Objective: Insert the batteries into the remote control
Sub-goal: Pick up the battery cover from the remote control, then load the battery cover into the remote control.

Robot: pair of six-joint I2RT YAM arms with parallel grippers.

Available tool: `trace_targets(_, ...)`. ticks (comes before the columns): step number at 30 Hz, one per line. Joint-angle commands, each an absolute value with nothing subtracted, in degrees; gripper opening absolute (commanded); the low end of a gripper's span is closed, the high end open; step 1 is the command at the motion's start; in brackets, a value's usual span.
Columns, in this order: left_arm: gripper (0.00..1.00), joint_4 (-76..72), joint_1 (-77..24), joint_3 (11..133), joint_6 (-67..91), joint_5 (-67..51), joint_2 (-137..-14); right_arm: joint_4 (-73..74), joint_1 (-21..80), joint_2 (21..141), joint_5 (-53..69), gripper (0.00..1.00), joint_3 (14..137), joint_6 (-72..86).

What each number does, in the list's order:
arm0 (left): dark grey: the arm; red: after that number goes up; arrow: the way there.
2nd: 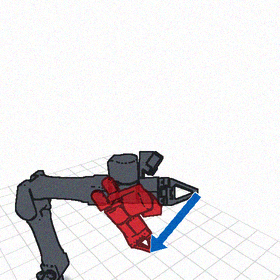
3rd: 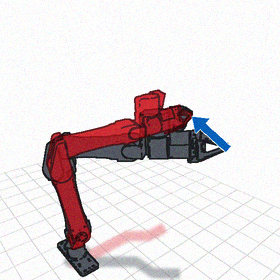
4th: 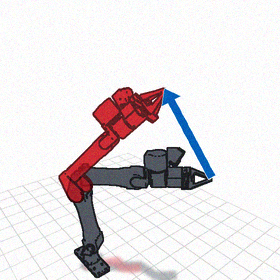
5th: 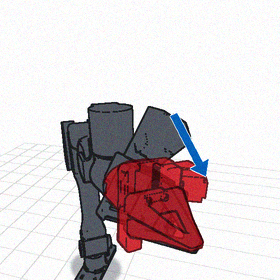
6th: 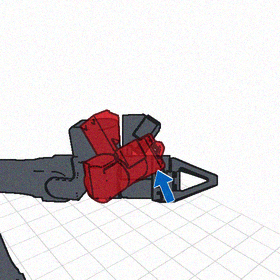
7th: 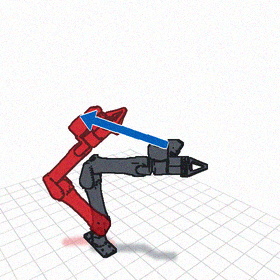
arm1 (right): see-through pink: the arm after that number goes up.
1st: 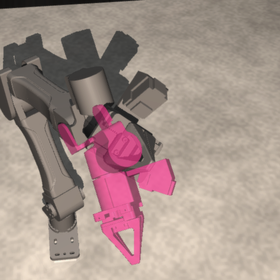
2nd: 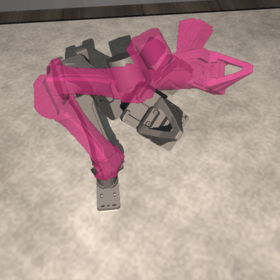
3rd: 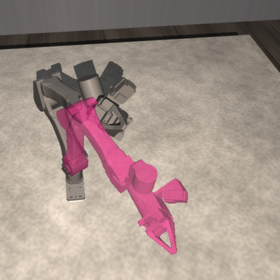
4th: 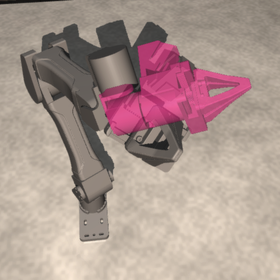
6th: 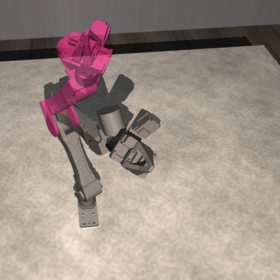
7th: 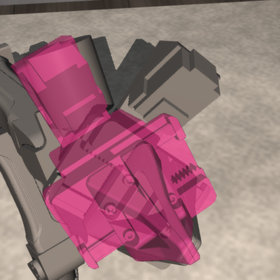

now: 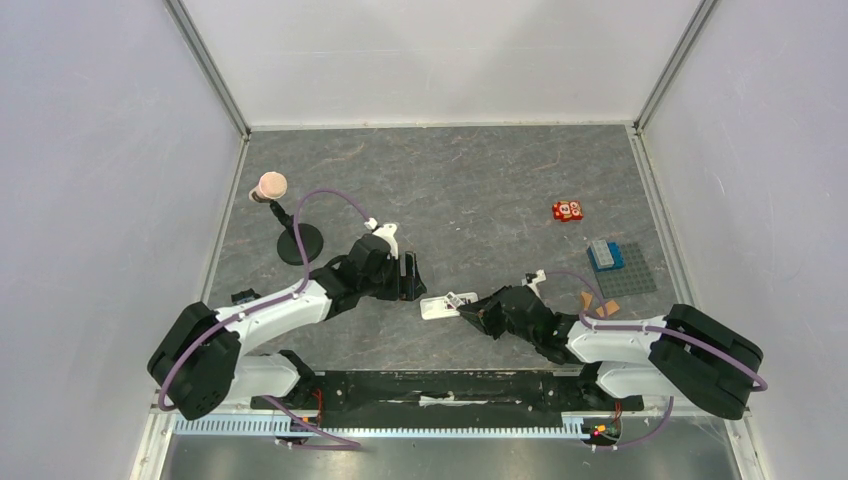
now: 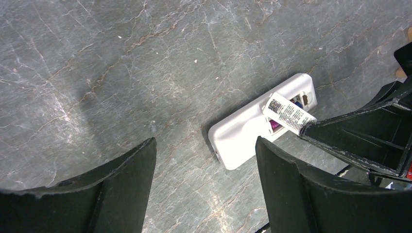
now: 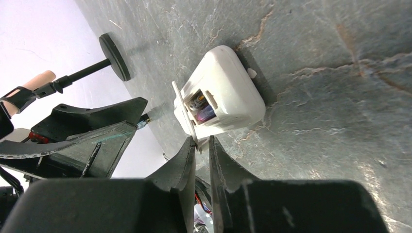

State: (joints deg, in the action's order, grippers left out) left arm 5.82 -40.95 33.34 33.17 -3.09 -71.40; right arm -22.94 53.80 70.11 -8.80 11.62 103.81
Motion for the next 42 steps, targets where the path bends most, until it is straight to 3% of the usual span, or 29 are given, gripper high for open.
trace_targets(1,0.80,5.27,-40.85,32.78,33.15,-2.37,-69.70,-26.79,54.05,69.02,-11.12,0.00,10.90,100.33)
trace_targets(19,0.80,6.44,-40.87,32.83,34.30,-2.84,-66.88,-28.98,52.37,64.61,-13.49,0.00,12.52,91.37)
trace_targets(28,0.80,8.09,-40.82,32.74,34.74,-5.75,-66.67,-14.94,43.41,58.07,-0.24,0.00,18.36,70.42)
trace_targets(42,0.79,6.51,-40.87,31.65,36.15,-10.07,-68.07,7.83,34.91,67.32,23.98,0.00,34.58,41.43)
